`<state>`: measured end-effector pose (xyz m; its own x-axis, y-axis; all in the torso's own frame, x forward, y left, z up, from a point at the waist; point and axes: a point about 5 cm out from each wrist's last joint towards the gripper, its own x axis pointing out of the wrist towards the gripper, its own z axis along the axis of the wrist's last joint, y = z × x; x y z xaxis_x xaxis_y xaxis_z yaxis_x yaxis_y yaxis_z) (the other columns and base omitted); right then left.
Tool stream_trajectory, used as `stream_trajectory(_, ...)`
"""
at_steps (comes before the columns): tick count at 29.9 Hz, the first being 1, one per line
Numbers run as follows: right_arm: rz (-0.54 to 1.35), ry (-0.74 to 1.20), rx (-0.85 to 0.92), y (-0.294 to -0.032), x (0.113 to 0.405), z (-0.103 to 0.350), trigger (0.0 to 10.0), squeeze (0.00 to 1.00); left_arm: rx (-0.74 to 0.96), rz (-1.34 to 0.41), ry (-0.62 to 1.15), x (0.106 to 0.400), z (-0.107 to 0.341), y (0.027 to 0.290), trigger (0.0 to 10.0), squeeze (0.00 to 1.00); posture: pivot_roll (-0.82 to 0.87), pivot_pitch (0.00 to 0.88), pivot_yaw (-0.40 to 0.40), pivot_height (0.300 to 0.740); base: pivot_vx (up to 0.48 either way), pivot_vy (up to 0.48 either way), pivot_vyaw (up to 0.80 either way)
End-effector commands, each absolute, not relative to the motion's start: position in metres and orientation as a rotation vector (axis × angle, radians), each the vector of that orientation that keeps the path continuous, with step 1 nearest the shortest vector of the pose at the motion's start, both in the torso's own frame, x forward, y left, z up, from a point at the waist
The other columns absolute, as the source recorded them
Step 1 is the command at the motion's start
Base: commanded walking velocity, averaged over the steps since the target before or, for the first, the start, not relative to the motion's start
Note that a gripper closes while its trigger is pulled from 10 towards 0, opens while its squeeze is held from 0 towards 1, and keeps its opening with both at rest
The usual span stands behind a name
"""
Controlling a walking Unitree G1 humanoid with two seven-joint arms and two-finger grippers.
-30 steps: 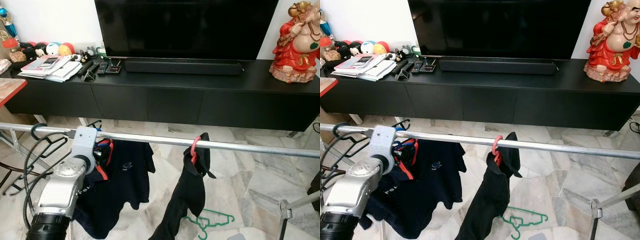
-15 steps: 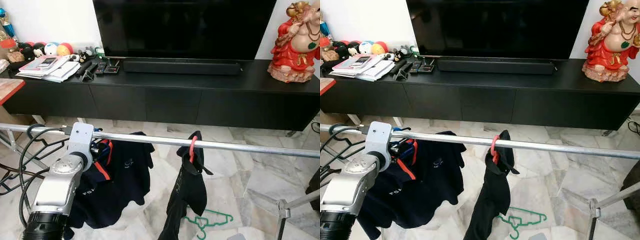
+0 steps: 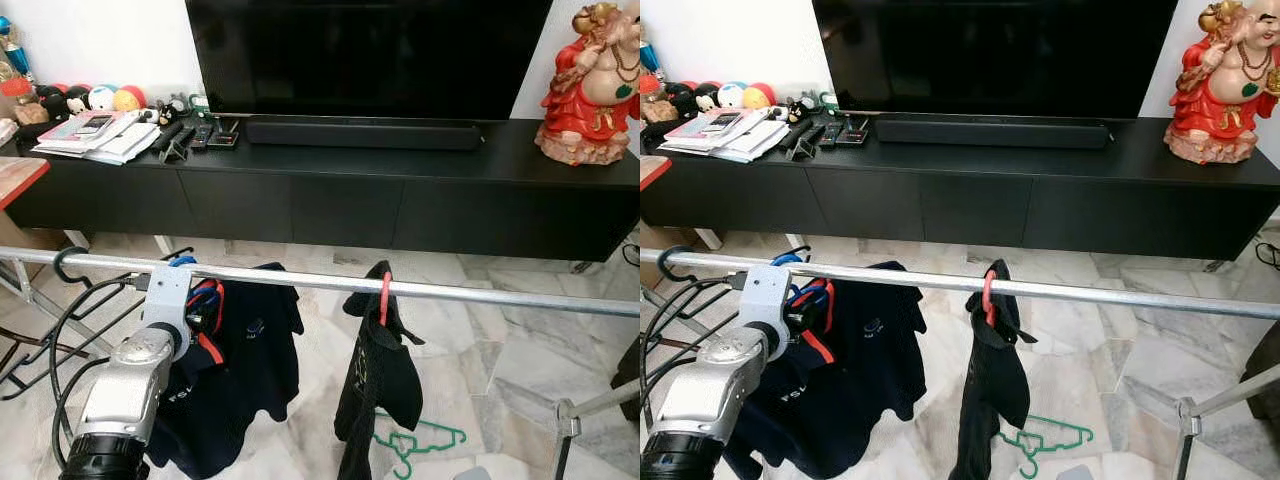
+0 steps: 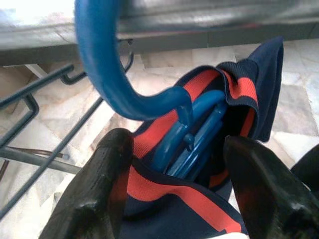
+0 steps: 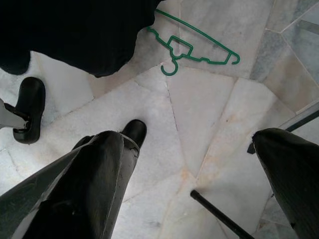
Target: Hang hanger
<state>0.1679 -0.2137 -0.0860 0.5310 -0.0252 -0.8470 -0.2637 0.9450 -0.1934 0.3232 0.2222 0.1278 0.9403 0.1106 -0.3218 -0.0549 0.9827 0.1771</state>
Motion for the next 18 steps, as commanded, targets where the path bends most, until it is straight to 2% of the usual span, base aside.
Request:
stream_trajectory(1, 0.149, 1.02, -0.319, -0.215, 0.163, -0.088, 10.0, 0.0, 0.139, 0.11, 0.334, 0.324, 0.125, 0.224, 10.0, 0.0, 0.03, 0.086, 0.002, 0.74, 0.0, 0.0, 0.0)
stream_trajectory(6, 0.151, 1.02, -0.32, -0.215, 0.163, -0.088, 10.0, 0.0, 0.095, 0.123, 0.321, 0.325, 0.126, 0.226, 10.0, 0.0, 0.03, 0.085, 0.002, 0.74, 0.0, 0.0, 0.0)
stream_trajectory(18, 0.151, 1.019, -0.318, -0.214, 0.163, -0.088, 10.0, 0.0, 0.107, 0.055, 0.23, 0.332, 0.137, 0.222, 10.0, 0.0, 0.03, 0.084, 0.002, 0.74, 0.0, 0.0, 0.0)
